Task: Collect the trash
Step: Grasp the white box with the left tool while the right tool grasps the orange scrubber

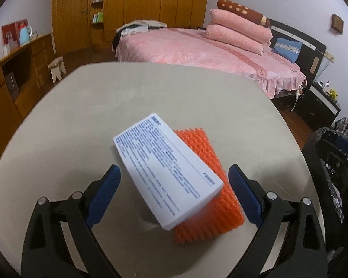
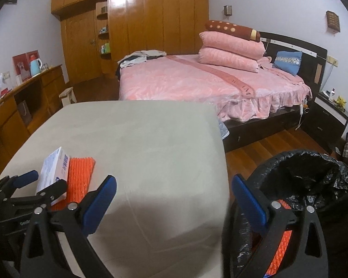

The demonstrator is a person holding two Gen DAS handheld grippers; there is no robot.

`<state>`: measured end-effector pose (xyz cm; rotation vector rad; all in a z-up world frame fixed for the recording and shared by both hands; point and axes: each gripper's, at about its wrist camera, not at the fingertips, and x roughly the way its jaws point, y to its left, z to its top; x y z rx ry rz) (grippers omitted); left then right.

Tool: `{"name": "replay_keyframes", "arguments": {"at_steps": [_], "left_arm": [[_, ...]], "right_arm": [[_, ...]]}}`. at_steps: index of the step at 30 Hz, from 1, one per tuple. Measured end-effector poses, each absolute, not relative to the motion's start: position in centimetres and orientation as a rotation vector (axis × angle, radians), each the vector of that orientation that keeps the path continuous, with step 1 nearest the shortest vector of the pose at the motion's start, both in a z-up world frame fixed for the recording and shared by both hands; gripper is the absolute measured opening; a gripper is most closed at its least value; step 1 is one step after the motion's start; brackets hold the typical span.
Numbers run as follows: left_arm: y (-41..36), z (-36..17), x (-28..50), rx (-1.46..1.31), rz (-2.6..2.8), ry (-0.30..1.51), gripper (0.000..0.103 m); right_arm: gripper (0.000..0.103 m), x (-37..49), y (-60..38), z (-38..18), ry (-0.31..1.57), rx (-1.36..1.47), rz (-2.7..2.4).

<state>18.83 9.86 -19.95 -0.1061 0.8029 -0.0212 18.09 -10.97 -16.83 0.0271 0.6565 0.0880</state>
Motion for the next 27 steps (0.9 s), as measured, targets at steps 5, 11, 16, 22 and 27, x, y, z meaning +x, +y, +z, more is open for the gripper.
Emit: {"name": "replay_keyframes", "arguments": {"at_steps": [5,11,16,22,27], "left_arm": [[11.1,-20.5,19.0,-0.148,-0.027,0.833,0.075],[13.0,-20.2,17.7,-0.097,-0.01,0.839,0.074],[14.0,-20.9,18.0,-0.116,-0.006,0.877,0.077],[14.4,-20.7,18.4,-0.148,0.029,0.868,0.085],[14.6,-21.3,18.9,-0.164,0.037,0.887,0.072]], "right_arm": [[0.097,18.3,-10.5,-17.2,0.669,0.023,0.1],[0.097,18.3,-9.9,-17.4,0.668,0.01,0.113],[0.097,18.4,-9.2,-17.8,0.679,0.014,0.127],[0.097,18.5,-8.4,-18.0,0.685,0.006,0.139],[0.097,18.6,-8.0,-18.3,0.69,0.003,0.145]]}}
